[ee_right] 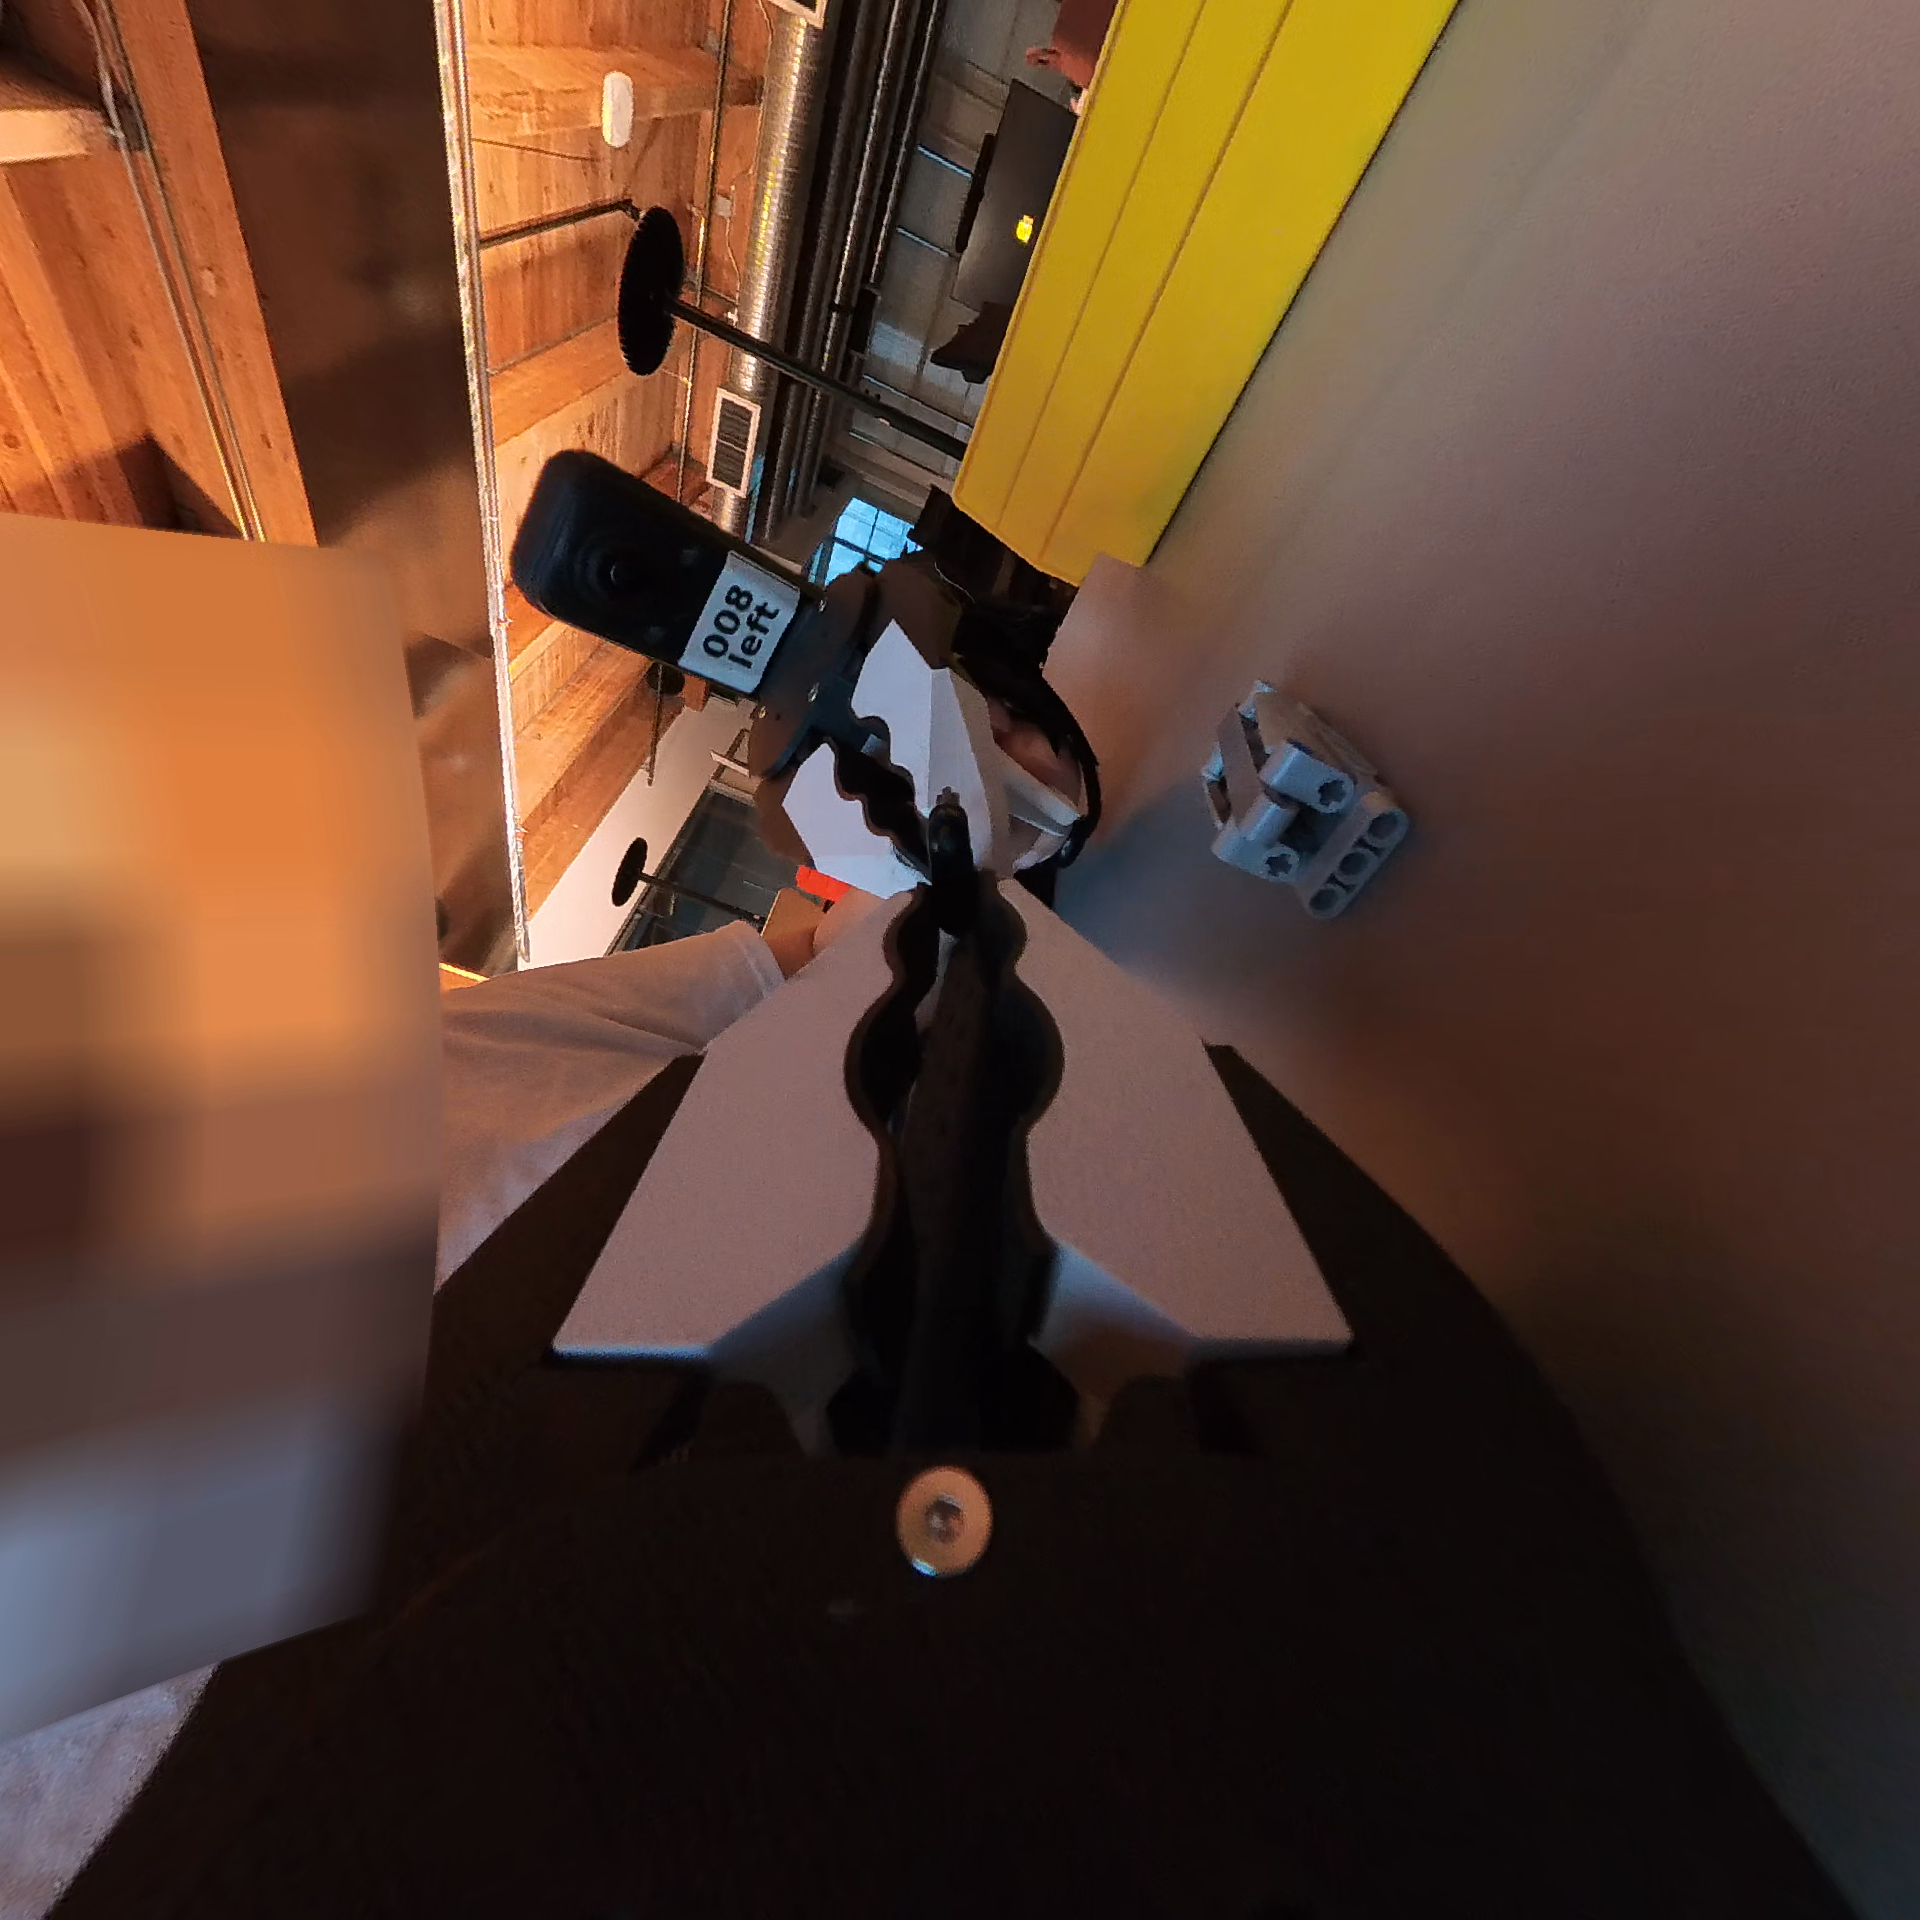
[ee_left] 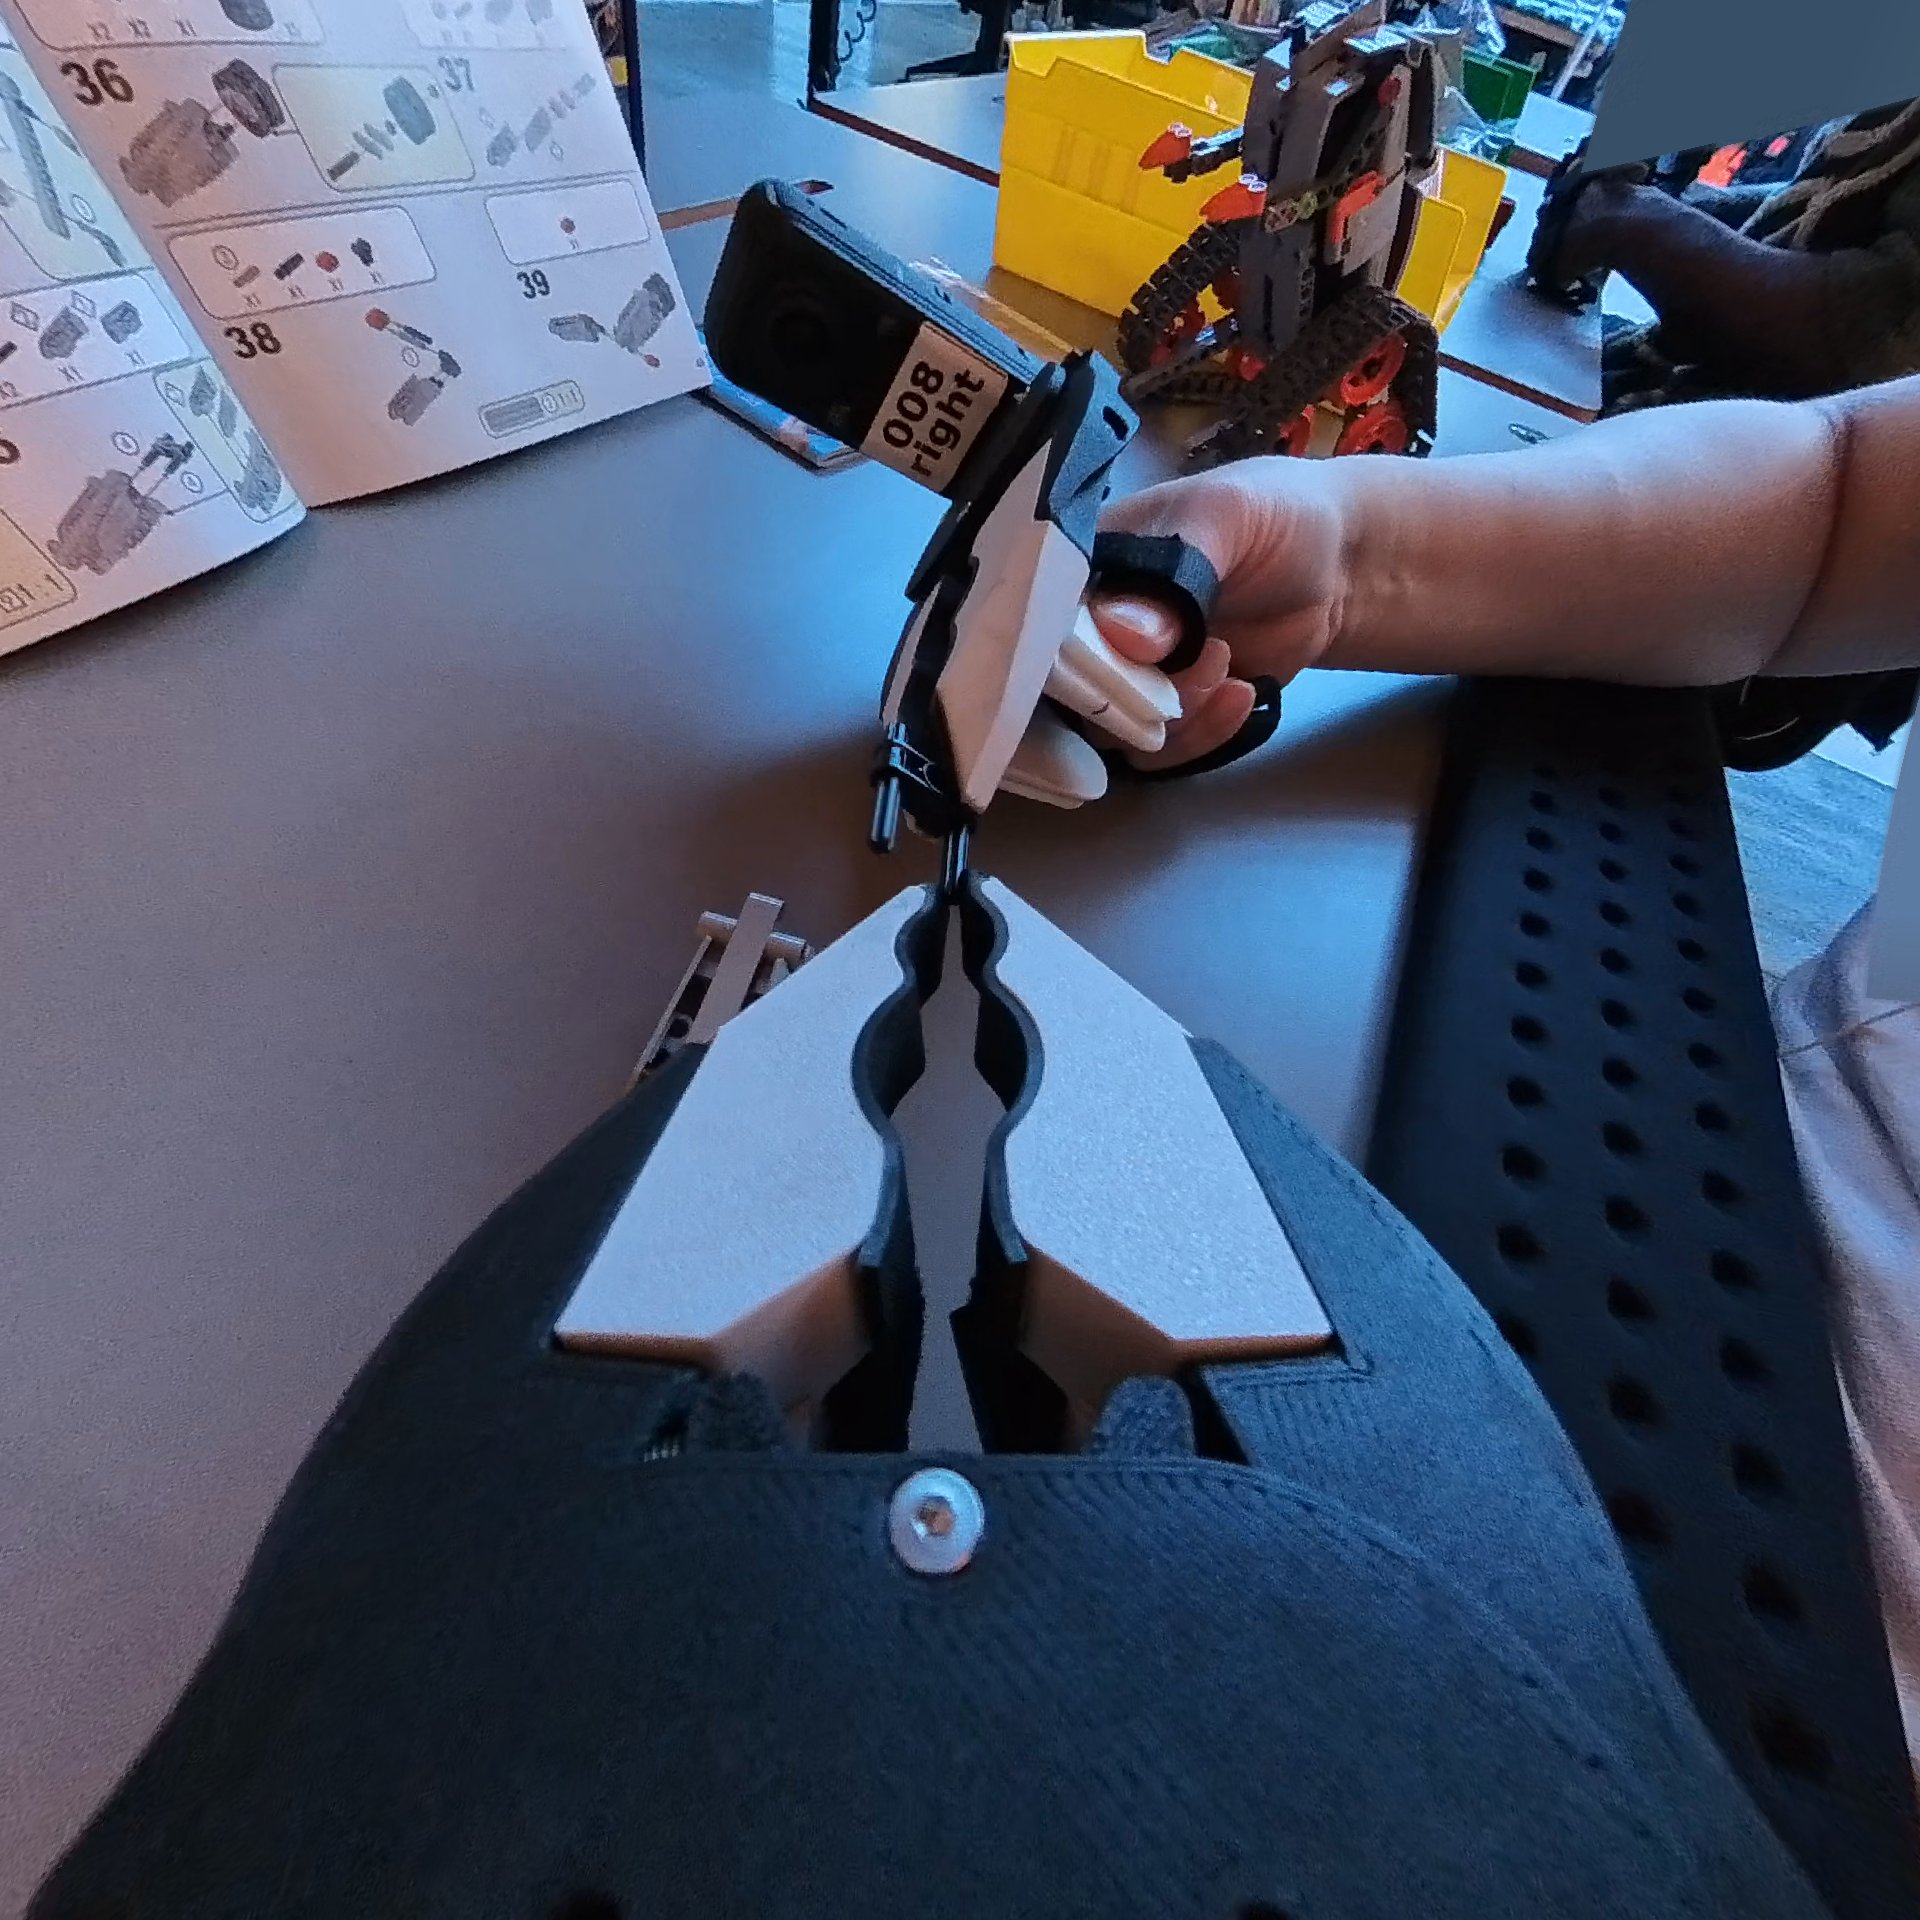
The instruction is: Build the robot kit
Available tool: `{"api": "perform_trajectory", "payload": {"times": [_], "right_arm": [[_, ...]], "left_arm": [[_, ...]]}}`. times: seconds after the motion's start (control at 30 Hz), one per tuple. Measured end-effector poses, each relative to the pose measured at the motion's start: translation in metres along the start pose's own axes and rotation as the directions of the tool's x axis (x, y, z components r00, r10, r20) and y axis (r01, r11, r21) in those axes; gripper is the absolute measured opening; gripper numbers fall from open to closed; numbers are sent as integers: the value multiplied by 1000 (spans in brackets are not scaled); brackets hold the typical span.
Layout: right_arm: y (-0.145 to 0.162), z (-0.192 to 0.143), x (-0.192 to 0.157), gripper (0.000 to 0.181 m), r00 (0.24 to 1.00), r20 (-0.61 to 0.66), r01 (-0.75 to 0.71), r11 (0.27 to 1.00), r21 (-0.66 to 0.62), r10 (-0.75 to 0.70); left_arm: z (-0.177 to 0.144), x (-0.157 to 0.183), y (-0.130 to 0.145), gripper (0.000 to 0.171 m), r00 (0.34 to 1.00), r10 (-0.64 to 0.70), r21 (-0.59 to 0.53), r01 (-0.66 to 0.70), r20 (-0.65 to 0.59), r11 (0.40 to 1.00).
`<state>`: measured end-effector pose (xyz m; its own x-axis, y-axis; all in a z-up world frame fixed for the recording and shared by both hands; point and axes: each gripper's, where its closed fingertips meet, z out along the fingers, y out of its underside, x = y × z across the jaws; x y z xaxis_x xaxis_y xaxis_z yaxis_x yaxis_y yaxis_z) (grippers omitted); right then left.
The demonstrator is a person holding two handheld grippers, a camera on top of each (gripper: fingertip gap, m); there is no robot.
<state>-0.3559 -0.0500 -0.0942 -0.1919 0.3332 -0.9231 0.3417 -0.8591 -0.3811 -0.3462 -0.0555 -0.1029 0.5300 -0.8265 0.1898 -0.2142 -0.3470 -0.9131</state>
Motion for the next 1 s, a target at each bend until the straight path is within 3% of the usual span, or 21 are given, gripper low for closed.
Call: {"api": "perform_trajectory", "payload": {"times": [0.63, 0.83, 0.93, 1.0], "right_arm": [[3, 6, 6, 6, 999, -43, 6, 1000, -16, -6], [-2, 7, 4, 7, 1000, -15, 2, 1000, 0, -2], [-9, 2, 2, 7, 1000, 9, -23, 998, 59, 23], [-15, -4, 1, 7, 996, 45, -76, 992, 104, 71]], "left_arm": [[6, -1, 5, 0, 1000, 0, -35, 1, 11, 999], [3, -5, 1, 2, 1000, 21, 2, -21, 16, 1000], [0, -5, 4, 0, 1000, 3, 1, -3, 12, 1000], [-2, -7, 4, 8, 1000, -30, 10, 30, 1, 1000]]}}
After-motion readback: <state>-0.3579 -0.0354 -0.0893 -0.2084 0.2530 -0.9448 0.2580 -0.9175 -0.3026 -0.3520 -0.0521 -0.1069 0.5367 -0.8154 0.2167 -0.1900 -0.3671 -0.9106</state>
